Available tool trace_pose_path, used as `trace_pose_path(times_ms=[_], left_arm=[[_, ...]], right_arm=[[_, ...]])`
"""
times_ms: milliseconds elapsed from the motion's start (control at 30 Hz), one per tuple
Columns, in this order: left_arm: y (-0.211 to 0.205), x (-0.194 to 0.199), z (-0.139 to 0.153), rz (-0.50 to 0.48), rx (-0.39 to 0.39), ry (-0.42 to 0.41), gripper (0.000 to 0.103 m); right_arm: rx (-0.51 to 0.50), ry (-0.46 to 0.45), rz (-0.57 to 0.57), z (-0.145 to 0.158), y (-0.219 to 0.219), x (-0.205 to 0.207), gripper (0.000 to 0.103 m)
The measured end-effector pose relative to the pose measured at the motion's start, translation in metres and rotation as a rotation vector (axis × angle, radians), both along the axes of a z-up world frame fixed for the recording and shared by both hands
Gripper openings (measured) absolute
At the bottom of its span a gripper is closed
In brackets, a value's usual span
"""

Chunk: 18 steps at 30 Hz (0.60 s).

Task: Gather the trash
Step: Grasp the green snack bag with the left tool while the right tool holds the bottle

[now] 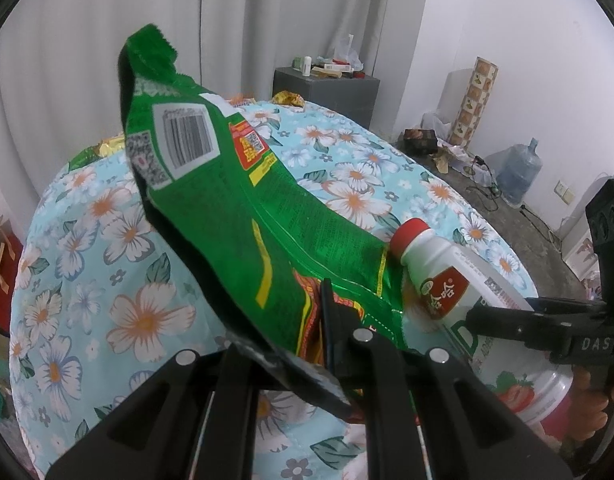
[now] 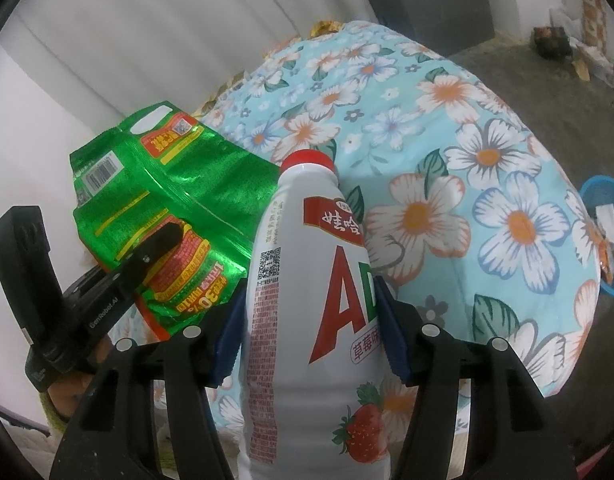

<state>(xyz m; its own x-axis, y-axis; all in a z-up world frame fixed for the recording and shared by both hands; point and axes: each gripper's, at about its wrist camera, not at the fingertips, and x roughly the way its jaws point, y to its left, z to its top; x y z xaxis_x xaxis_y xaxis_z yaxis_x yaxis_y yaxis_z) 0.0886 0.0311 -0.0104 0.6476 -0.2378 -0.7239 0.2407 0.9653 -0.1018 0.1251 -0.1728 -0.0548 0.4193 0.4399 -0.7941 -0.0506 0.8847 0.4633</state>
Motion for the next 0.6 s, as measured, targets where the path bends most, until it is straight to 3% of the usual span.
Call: trace_pose_path(times_ms=[600], left_arm=[[0.011,-0.012,0.03,-0.015,-0.056,-0.094,0.005]], right_arm=[[-0.016,-0.068,-0.058,0.024,-0.015,-0.016,0.056]])
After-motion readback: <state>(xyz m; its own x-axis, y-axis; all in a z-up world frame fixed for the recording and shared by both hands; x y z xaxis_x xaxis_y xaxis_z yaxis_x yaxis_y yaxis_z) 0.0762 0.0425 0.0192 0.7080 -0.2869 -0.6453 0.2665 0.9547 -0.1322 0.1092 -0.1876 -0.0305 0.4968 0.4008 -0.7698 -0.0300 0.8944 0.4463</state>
